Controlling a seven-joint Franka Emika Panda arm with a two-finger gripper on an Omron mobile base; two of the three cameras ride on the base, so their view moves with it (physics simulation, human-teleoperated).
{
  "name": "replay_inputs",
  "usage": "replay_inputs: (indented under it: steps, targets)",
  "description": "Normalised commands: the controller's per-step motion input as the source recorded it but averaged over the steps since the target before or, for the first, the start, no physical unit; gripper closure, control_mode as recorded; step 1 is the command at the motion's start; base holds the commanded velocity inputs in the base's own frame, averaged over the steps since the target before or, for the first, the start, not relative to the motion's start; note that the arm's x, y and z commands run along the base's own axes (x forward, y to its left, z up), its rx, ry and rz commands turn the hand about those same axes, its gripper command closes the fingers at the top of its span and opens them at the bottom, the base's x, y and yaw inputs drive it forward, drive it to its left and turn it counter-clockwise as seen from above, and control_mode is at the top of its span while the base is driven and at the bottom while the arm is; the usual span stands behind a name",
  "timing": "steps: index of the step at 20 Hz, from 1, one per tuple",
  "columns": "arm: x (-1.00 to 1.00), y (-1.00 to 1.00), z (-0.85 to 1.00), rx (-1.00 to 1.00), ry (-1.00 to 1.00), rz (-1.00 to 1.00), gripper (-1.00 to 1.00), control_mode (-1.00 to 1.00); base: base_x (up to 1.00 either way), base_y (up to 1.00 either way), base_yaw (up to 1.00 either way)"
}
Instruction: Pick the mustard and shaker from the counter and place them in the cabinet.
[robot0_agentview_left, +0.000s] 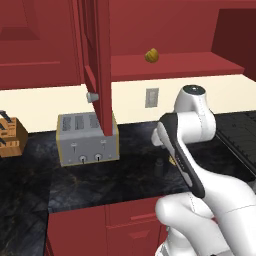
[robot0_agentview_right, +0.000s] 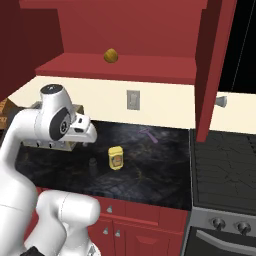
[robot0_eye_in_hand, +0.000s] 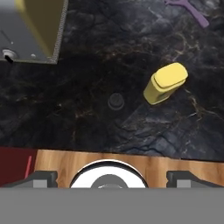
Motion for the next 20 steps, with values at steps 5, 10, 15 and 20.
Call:
replay_inputs:
  steps: [5, 10, 15, 20]
  targets:
    - [0.11, 0.00, -0.46, 0.00, 0.01, 0.00, -1.00, -1.00, 0.00, 0.00, 0.00]
    - [0.09, 0.00, -0.34, 0.00, 0.00, 0.02, -1.00, -1.00, 0.00, 0.00, 0.00]
    - [0.15, 0.00, -0.35, 0.00, 0.00, 0.03, -1.00, -1.00, 0.00, 0.00, 0.00]
    - [0.15, -0.01, -0.30, 0.00, 0.00, 0.01, -1.00, -1.00, 0.00, 0.00, 0.00]
